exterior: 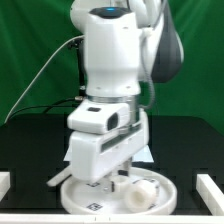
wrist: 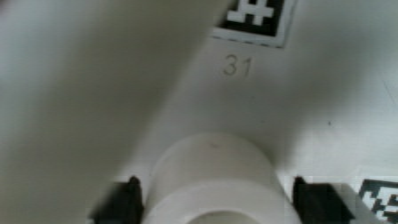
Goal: Assemble round table
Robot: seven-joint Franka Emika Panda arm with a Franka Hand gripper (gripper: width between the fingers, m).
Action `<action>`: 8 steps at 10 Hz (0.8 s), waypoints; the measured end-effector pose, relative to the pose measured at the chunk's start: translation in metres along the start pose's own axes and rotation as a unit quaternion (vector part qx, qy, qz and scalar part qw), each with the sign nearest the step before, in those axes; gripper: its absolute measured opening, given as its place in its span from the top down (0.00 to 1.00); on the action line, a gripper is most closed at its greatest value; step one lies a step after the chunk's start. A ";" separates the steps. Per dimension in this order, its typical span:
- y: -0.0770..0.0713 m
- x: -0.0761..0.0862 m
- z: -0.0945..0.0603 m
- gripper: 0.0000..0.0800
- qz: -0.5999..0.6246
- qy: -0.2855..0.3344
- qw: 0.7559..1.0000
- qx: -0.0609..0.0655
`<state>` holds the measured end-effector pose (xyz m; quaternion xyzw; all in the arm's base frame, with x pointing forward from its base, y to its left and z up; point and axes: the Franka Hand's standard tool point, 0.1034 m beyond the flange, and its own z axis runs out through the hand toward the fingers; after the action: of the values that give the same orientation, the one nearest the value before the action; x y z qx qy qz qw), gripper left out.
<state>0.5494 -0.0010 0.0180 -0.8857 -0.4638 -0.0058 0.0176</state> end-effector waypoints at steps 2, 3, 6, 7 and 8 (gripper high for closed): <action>-0.005 0.013 -0.001 0.50 0.014 0.001 1.000 0.003; -0.004 0.011 0.000 0.50 0.014 0.000 1.000 0.004; -0.005 0.014 0.001 0.50 0.020 0.002 1.000 0.002; -0.006 0.022 0.001 0.49 0.025 0.006 1.000 -0.001; -0.007 0.029 0.001 0.49 0.025 0.008 1.000 -0.002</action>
Offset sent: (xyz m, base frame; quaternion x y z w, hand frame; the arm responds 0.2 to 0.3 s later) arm 0.0000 0.0000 0.0000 0.0000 0.0000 0.0000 1.0000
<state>0.5603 0.0274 0.0175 -0.8971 -0.4411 -0.0137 0.0195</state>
